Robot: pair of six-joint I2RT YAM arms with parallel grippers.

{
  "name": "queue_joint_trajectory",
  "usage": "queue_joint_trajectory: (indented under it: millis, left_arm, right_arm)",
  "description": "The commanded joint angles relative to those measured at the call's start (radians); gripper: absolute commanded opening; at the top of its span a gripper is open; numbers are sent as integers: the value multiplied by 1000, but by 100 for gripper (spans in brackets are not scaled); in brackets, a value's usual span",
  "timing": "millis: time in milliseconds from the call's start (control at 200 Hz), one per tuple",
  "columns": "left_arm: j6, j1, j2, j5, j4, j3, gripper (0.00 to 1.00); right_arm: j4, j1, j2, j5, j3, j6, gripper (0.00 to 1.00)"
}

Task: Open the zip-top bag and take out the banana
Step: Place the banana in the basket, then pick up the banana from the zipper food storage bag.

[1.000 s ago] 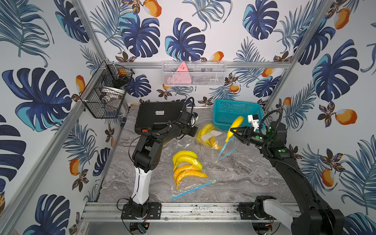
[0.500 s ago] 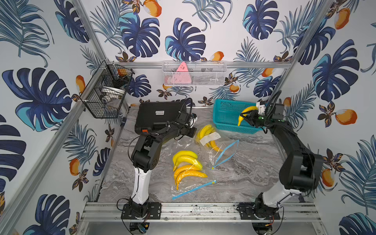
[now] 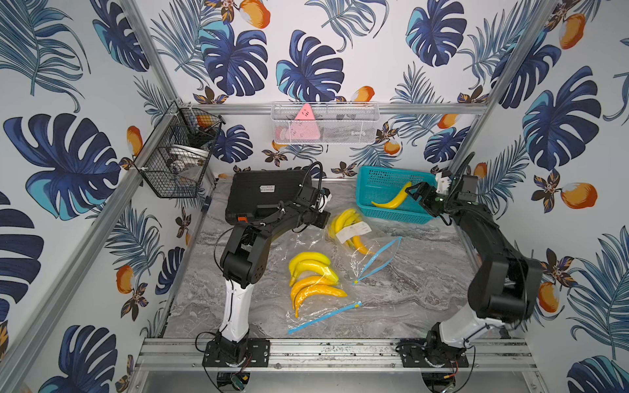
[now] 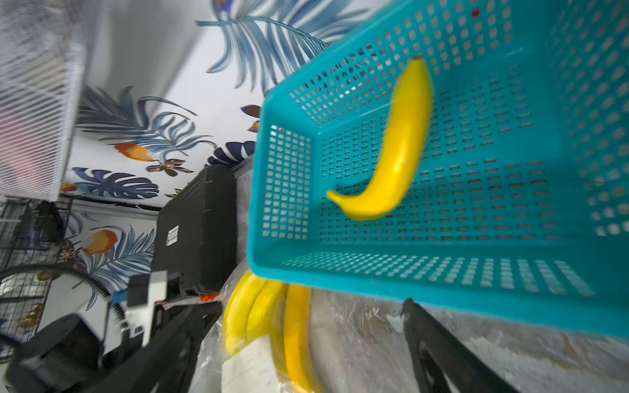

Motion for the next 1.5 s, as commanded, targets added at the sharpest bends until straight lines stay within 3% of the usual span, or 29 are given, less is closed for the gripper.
queue_joint_trajectory:
  millis: [0,95,240,330,691,901,1231,1426,1491]
  left_arm:
    - [-18,10,9,33,-6,11,0]
    - [-21,18,28,47,-17,28,0]
    - [-23,30,56,64,-44,62,0]
    - [-25,36,72,76,-59,83,0]
    - [-33,40,104,91,-77,110,0]
    - [-35,42,110,96,-78,115,0]
    - [-44,51,115,116,-73,115,0]
    - [-47,60,116,127,-70,113,0]
    - [-46,61,115,129,-70,113,0]
  right_arm:
    - [-122,13,-172,15,-89,-80,84]
    - [-216,100,-315,36,-223,-82,67]
    - [-385,370,-431,191,-322,-82,45]
    - [-434,442,-447,218,-374,-63,39]
    - [-283,536,-283,162,-407,-165,46]
    - [-226,547,-169,251,-371,-214,49]
    - [-157,547,53,335,-281,-365,71]
    - [-148,541,135,393,-240,-440,74]
    - [-174,540,173,379,-210,-465,71]
